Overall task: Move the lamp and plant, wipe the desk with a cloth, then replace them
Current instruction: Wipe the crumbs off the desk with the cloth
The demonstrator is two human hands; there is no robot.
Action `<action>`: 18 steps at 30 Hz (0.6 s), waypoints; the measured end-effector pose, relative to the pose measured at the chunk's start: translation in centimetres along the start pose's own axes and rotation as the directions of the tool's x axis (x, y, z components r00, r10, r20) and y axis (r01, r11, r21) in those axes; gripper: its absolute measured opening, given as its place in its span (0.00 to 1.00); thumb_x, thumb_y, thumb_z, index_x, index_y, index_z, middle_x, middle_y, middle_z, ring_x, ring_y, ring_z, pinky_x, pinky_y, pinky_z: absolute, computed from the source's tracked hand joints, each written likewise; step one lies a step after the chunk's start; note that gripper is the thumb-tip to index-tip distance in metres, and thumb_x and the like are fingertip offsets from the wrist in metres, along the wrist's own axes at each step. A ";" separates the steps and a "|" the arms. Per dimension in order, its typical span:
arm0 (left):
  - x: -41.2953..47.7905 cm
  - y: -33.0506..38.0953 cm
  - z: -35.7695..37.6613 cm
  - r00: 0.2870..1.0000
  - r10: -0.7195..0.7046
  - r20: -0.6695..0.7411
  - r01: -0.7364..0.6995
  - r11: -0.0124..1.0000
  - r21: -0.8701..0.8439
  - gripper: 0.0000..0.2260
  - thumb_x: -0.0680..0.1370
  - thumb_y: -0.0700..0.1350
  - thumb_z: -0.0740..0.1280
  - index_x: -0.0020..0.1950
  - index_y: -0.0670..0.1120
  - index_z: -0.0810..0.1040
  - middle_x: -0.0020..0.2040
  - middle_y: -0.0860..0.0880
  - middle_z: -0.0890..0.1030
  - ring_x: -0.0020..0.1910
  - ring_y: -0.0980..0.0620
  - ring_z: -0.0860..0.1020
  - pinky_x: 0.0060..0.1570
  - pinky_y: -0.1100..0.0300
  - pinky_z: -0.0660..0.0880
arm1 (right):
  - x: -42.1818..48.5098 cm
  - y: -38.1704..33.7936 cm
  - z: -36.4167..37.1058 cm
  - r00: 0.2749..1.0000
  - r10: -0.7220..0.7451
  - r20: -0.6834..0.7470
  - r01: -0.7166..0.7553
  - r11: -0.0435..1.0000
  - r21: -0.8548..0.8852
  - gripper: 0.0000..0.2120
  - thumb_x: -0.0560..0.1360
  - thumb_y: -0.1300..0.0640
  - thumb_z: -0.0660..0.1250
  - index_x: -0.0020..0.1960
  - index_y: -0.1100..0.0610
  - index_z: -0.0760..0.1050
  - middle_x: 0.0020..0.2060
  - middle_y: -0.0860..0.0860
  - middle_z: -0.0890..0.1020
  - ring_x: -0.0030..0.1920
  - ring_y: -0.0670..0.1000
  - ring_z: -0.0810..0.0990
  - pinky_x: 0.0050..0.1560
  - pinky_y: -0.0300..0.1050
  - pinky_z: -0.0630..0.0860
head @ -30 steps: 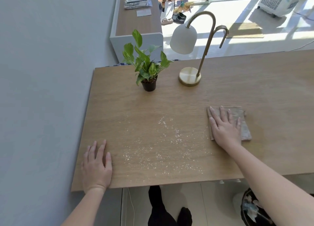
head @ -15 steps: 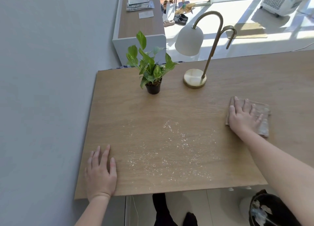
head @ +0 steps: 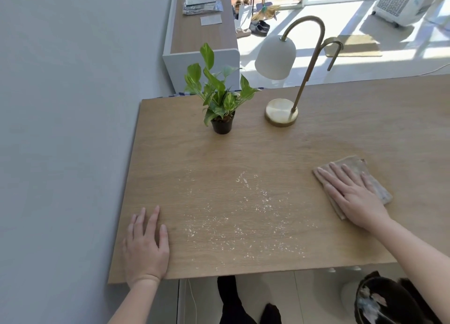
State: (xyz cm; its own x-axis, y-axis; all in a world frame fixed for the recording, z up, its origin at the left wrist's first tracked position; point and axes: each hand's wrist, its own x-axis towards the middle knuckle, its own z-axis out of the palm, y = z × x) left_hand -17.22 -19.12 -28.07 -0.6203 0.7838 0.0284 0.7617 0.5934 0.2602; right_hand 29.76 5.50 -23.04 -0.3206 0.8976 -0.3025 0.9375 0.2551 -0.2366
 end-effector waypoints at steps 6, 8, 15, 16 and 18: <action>0.0 -0.3 0.0 1.000 -0.004 0.015 0.004 1.000 0.007 0.27 0.83 0.60 0.54 0.81 0.57 0.72 0.82 0.47 0.70 0.82 0.42 0.65 0.76 0.37 0.68 | 6.6 -4.8 0.7 0.942 0.325 -0.078 -0.319 0.944 0.081 0.27 0.85 0.33 0.39 0.84 0.30 0.43 0.87 0.42 0.44 0.86 0.50 0.40 0.84 0.61 0.35; 0.0 -0.4 0.0 1.000 -0.003 0.020 0.003 1.000 0.011 0.27 0.83 0.60 0.53 0.81 0.57 0.71 0.82 0.47 0.70 0.82 0.42 0.64 0.77 0.38 0.67 | 6.5 -6.7 1.4 0.968 0.242 -0.068 -0.238 0.969 0.068 0.26 0.86 0.33 0.39 0.83 0.29 0.42 0.86 0.41 0.43 0.86 0.49 0.39 0.83 0.61 0.34; -0.2 -0.1 -0.1 0.999 -0.008 0.032 0.008 1.000 0.005 0.28 0.83 0.61 0.52 0.82 0.58 0.70 0.83 0.47 0.68 0.83 0.43 0.62 0.77 0.37 0.65 | -4.5 -4.7 4.2 0.996 -0.090 0.002 0.090 0.995 -0.046 0.25 0.85 0.33 0.36 0.81 0.24 0.37 0.84 0.33 0.40 0.84 0.42 0.34 0.84 0.56 0.35; -0.2 -0.1 -0.2 0.999 -0.010 0.032 0.010 1.000 0.005 0.28 0.83 0.61 0.52 0.82 0.58 0.70 0.83 0.48 0.68 0.83 0.43 0.62 0.77 0.37 0.65 | -5.2 -3.4 3.8 0.996 -0.089 0.006 0.089 0.995 -0.049 0.25 0.84 0.32 0.37 0.81 0.24 0.37 0.84 0.33 0.41 0.84 0.41 0.35 0.84 0.55 0.35; -0.2 -0.1 -0.2 0.999 -0.008 0.035 0.008 1.000 0.006 0.27 0.83 0.61 0.52 0.82 0.57 0.70 0.83 0.48 0.68 0.83 0.43 0.63 0.77 0.37 0.65 | -5.0 -1.2 2.8 0.999 -0.047 0.007 0.047 0.998 -0.053 0.26 0.83 0.29 0.38 0.80 0.23 0.38 0.85 0.34 0.44 0.85 0.43 0.36 0.85 0.56 0.35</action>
State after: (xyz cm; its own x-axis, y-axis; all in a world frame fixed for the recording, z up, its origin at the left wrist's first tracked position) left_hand -17.20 -19.37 -27.89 -0.6194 0.7850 -0.0070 0.7580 0.6004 0.2550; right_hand 29.82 -0.34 -23.83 -0.3649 0.8821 -0.2978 0.9273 0.3156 -0.2014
